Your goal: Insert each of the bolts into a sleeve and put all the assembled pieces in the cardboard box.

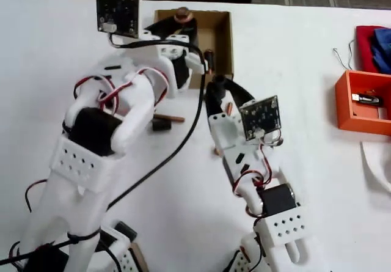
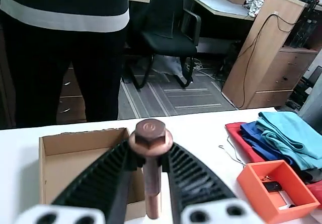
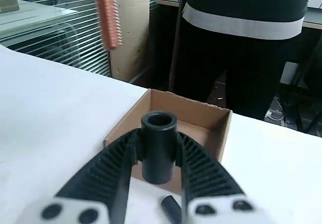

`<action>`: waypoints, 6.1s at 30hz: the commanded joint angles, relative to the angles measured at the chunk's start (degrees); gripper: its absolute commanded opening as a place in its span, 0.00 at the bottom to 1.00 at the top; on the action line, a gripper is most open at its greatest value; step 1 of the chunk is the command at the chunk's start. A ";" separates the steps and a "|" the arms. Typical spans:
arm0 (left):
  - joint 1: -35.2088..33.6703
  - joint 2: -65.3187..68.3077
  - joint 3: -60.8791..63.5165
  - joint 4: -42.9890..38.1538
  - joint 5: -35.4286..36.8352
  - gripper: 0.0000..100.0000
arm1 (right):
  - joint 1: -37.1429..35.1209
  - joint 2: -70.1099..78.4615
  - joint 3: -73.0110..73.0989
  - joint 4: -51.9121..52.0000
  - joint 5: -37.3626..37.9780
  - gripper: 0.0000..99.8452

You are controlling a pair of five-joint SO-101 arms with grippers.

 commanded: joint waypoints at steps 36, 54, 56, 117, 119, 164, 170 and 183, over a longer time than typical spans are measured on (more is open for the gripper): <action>4.66 6.15 -1.27 -1.58 0.44 0.03 | -0.66 0.57 -1.32 -3.47 -5.27 0.02; 7.47 6.68 -4.53 1.67 0.44 0.03 | -0.66 0.57 -1.32 -3.47 -5.27 0.02; 6.95 6.68 -3.47 1.49 0.35 0.03 | -0.66 0.57 -1.32 -3.47 -5.27 0.02; 6.95 2.02 6.55 9.85 -8.44 0.13 | -0.66 0.13 -1.58 -3.38 -5.19 0.02; 6.95 0.62 6.55 11.78 -8.53 0.13 | -0.66 0.13 -1.58 -3.47 -5.19 0.02; -43.52 -30.07 71.34 -2.29 -29.98 0.13 | 4.79 99.03 -130.02 46.90 -9.14 0.02; -44.48 -33.05 79.96 -4.84 -30.15 0.13 | 6.02 119.43 -151.21 50.07 -12.48 0.02; -44.48 -33.58 84.53 -7.47 -30.15 0.13 | 5.23 127.96 -145.05 38.29 -10.02 0.02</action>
